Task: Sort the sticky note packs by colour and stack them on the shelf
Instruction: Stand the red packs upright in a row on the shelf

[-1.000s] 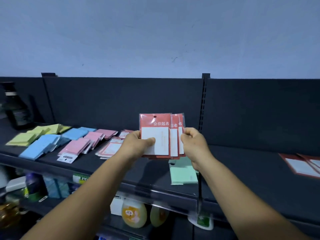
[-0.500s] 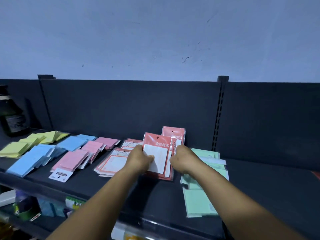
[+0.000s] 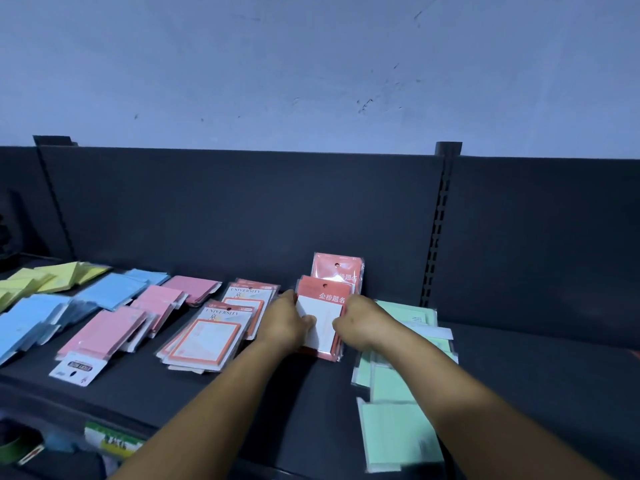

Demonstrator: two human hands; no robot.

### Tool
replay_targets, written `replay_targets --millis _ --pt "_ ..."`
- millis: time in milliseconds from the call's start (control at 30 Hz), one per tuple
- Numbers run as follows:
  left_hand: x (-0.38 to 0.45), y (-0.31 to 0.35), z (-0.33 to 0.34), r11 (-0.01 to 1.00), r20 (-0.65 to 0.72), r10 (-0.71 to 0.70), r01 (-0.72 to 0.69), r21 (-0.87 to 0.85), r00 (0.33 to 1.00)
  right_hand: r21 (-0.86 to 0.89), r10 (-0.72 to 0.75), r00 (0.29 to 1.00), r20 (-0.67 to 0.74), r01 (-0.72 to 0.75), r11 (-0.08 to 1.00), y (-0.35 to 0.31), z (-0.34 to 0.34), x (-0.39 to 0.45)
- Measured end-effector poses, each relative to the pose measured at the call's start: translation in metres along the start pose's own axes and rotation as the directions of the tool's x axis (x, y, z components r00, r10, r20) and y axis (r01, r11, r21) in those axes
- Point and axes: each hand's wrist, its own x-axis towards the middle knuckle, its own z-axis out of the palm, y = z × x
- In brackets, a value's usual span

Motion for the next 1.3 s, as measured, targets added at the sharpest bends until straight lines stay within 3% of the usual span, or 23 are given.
replay_targets --millis 200,433,733,1300 --pt "-0.013 0.005 -0.01 0.986 -0.022 0.161 -0.16 0.043 0.987 -0.02 -0.049 0.996 -0.076 0.047 0.999 -0.002 -0.004 -0.012" --pt "-0.055 0.022 -0.024 0.917 0.001 0.348 -0.341 0.209 0.937 -0.156 -0.193 0.966 -0.172 0.167 0.974 0.007 -0.009 -0.057" --pt "-0.112 0.056 -0.011 0.79 0.171 0.474 -0.503 0.349 0.864 -0.308 -0.053 0.972 -0.229 -0.021 0.951 0.054 -0.018 -0.124" --pt "-0.174 0.166 0.101 0.628 0.362 0.661 -0.748 0.213 0.658 -0.218 0.207 0.898 -0.387 -0.308 0.926 0.19 -0.088 -0.201"
